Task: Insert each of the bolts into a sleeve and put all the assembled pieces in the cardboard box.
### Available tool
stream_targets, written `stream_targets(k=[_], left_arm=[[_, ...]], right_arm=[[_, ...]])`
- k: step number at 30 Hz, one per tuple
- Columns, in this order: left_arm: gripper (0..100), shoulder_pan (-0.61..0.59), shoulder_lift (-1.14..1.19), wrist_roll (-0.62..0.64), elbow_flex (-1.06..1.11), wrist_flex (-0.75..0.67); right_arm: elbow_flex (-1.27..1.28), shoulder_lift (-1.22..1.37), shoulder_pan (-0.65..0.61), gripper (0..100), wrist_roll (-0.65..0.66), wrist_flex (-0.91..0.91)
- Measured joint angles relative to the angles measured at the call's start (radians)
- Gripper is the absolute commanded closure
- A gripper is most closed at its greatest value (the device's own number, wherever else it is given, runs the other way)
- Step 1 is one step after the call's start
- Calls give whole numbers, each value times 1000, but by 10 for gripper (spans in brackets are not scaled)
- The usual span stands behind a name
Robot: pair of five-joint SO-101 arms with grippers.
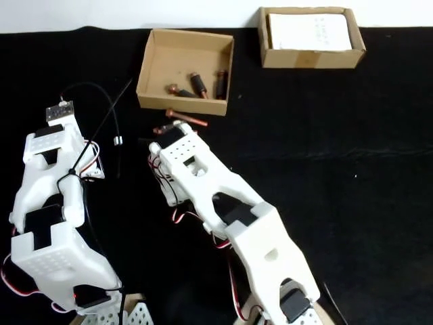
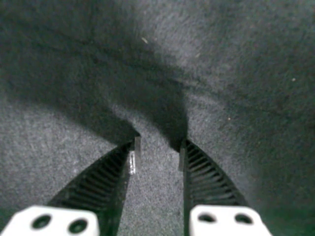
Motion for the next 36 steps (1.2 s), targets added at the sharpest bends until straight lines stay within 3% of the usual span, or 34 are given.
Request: stream_targets(k=[11, 27, 36], left_arm=[[857, 0, 0, 0, 0, 0], [857, 0, 0, 0, 0, 0], [857, 0, 0, 0, 0, 0]], right_arm=[[2, -17, -2, 818, 0, -17], [-115, -112, -18, 818, 0, 135], [-120, 43, -17, 821, 0, 83]])
